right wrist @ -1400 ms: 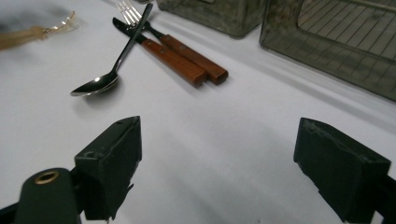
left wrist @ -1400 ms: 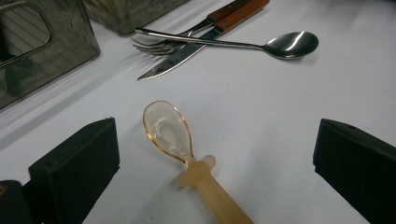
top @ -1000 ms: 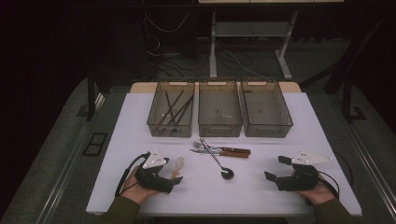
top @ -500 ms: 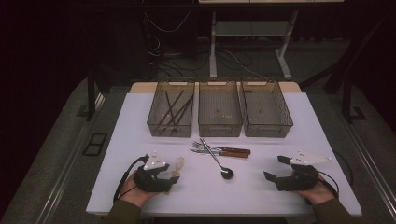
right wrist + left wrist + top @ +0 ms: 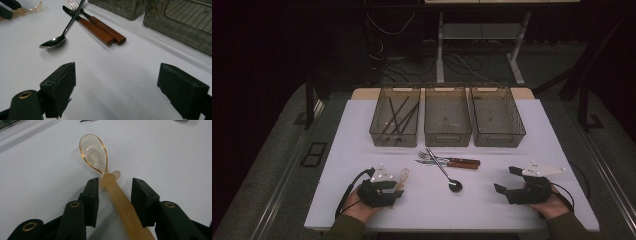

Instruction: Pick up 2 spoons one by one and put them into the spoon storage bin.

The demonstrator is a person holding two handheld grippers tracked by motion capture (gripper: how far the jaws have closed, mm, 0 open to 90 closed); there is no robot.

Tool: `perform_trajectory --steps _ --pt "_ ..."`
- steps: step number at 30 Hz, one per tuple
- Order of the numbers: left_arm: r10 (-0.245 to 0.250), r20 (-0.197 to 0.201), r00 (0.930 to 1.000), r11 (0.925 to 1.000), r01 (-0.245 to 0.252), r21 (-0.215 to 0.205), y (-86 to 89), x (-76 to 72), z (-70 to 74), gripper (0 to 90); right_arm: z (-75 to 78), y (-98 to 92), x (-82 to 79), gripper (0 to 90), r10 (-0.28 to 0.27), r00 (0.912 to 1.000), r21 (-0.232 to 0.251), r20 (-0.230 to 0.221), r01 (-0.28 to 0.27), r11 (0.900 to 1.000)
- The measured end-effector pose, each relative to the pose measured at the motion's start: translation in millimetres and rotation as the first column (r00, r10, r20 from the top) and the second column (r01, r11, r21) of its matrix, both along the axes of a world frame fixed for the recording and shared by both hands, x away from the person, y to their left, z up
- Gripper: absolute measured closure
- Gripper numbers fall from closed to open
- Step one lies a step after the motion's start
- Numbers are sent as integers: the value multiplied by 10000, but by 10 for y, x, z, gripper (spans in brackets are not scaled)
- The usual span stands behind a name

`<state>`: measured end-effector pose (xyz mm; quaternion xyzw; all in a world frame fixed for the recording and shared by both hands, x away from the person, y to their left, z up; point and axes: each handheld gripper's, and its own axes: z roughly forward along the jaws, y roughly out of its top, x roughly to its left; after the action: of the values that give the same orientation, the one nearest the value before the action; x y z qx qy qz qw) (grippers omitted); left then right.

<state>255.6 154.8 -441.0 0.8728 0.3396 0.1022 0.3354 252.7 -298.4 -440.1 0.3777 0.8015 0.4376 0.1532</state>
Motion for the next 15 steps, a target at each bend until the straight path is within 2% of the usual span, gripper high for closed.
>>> perform_trajectory --steps 3,10,15 --pt "-72 1 10000 9999 72 103 -15 -8 7 621 0 0 2 154 0 10000 8 -7 0 10000" --pt "-41 -42 10000 10000 41 50 -37 -8 8 658 -3 -2 11 154 -58 10000 11 -11 58 10000" --pt "-211 -41 9998 9997 211 136 -70 -9 14 735 0 -7 16 154 -144 9999 55 -31 144 9999"
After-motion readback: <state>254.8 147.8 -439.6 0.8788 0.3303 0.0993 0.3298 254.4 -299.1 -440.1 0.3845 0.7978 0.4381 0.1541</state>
